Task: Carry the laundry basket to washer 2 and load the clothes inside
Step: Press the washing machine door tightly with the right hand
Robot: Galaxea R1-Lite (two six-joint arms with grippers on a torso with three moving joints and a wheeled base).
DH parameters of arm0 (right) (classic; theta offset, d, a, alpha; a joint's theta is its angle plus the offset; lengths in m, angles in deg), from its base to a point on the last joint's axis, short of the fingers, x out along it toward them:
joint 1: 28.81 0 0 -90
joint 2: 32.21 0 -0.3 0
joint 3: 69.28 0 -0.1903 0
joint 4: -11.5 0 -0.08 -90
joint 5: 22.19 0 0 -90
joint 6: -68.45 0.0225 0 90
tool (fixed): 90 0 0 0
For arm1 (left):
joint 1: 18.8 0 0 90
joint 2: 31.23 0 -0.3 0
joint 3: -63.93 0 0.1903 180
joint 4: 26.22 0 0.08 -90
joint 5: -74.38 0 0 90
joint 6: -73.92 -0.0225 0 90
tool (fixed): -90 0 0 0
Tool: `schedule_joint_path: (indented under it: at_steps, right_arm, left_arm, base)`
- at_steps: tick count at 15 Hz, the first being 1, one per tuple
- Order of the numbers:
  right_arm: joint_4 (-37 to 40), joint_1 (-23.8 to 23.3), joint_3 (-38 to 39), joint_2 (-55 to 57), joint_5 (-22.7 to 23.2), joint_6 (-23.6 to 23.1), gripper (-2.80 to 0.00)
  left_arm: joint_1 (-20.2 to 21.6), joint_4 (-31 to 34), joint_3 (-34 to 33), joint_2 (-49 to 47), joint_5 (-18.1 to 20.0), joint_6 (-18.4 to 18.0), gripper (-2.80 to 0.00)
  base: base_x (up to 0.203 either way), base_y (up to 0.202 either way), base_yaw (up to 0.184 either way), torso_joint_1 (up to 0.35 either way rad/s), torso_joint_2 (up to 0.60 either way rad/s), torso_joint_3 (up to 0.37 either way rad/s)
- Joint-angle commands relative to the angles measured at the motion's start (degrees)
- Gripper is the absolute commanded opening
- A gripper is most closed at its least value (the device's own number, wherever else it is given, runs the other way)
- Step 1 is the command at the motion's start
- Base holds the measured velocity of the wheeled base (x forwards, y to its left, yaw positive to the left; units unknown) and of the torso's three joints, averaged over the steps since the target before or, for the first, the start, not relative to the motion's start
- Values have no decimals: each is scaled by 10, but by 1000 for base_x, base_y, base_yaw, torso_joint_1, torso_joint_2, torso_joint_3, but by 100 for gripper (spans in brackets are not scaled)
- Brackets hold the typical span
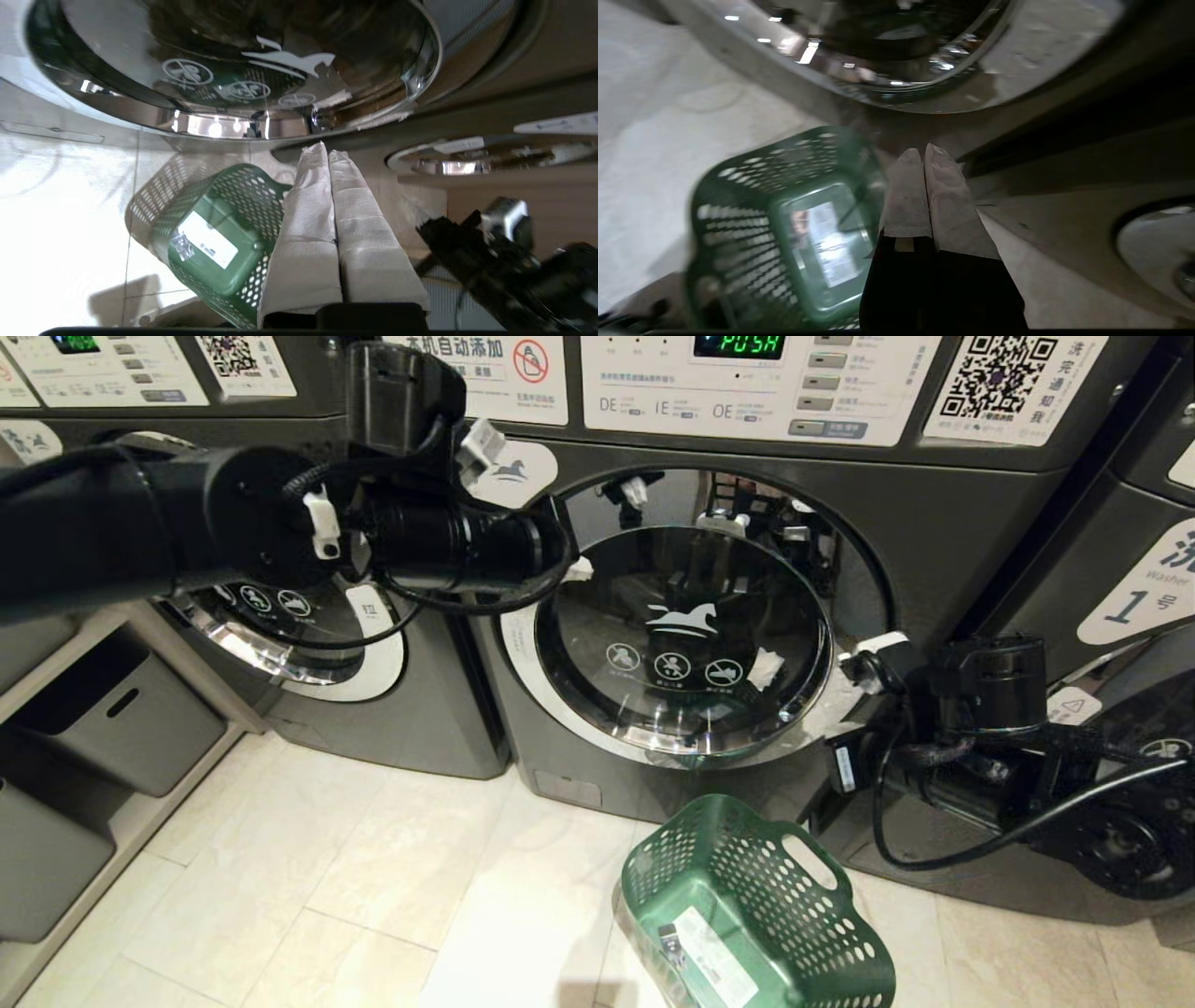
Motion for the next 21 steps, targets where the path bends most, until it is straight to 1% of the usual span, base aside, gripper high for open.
schedule_joint_path:
  at_steps: [1,4,5,6,9,10,12,15,17,21]
  right_arm:
    - [-51,-47,10,52,-8,-28,-280]
    - [-111,-89,5,100,-10,-35,-280]
    - [-142,-95,5,117,-10,-35,-280]
    - [-170,-97,6,131,-9,-35,-280]
    - [-243,-98,0,163,-8,-33,-280]
    - [-266,-98,-2,173,-7,-33,-280]
    - [-302,-98,-6,194,-7,-33,-280]
    - [-323,-101,-24,218,-9,-35,-280]
    - [-327,-102,-43,230,-9,-36,-280]
    - [-332,-118,-84,253,-13,-40,-280]
  left_arm:
    - [5,1,-15,40,-27,13,-280]
    - [16,1,-47,72,-116,19,-280]
    - [24,0,-59,88,-134,21,-280]
    - [32,-1,-73,110,-142,23,-280]
    - [54,0,-104,185,-148,27,-280]
    - [65,0,-115,210,-150,27,-280]
    - [95,1,-151,265,-166,26,-280]
    - [153,1,-253,357,-175,26,-280]
    - [207,1,-321,420,-176,27,-280]
    - [334,10,-450,541,-175,27,-280]
  base:
    - [0,0,0,0,0,0]
    - [0,0,0,0,0,0]
    - [0,0,0,0,0,0]
    - [0,0,0,0,0,0]
    - [0,0,0,0,0,0]
    - [0,0,0,0,0,0]
    - [0,0,0,0,0,0]
    - [0,0,0,0,0,0]
    - [0,0,0,0,0,0]
    - [0,0,0,0,0,0]
